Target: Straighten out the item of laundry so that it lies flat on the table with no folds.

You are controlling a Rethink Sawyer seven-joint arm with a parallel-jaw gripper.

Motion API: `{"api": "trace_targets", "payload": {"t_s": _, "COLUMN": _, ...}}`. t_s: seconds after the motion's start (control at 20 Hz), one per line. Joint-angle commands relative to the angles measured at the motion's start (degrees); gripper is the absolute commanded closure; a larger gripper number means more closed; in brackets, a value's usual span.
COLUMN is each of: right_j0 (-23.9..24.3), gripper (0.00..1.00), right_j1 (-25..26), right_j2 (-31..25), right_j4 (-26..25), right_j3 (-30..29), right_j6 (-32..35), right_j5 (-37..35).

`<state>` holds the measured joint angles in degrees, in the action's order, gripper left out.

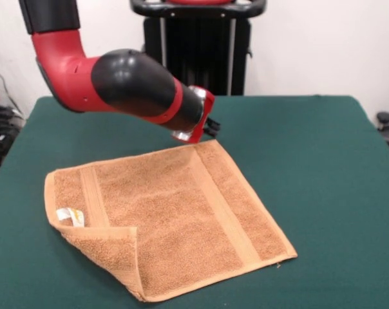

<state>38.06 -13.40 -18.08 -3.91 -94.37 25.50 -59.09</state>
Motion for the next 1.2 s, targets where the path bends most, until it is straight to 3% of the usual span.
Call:
{"api": "trace_targets", "payload": {"t_s": 0.05, "right_j0": -1.24, "gripper": 1.0, "right_j1": 0.9, "right_j2": -2.68, "right_j4": -1.0, "right_j3": -4.02, "right_j6": 7.08, "right_j5": 0.3}}
{"api": "trace_targets", "payload": {"t_s": 0.4, "right_j0": -0.74, "gripper": 1.0, "right_j1": -3.86, "right_j2": -4.49, "right_j4": 0.57, "right_j3": -2.03, "right_j6": 6.29, "right_j5": -4.33}}
{"api": "trace_targets", "payload": {"t_s": 0.9, "right_j0": 5.5, "gripper": 1.0, "right_j1": -7.04, "right_j2": -9.57, "right_j4": 1.56, "right_j3": 1.43, "right_j6": 0.05, "right_j5": 0.24}}
{"api": "trace_targets", "payload": {"t_s": 1.2, "right_j0": 6.42, "gripper": 1.0, "right_j1": -7.19, "right_j2": -8.8, "right_j4": -1.67, "right_j3": 5.11, "right_j6": 0.54, "right_j5": 2.98}}
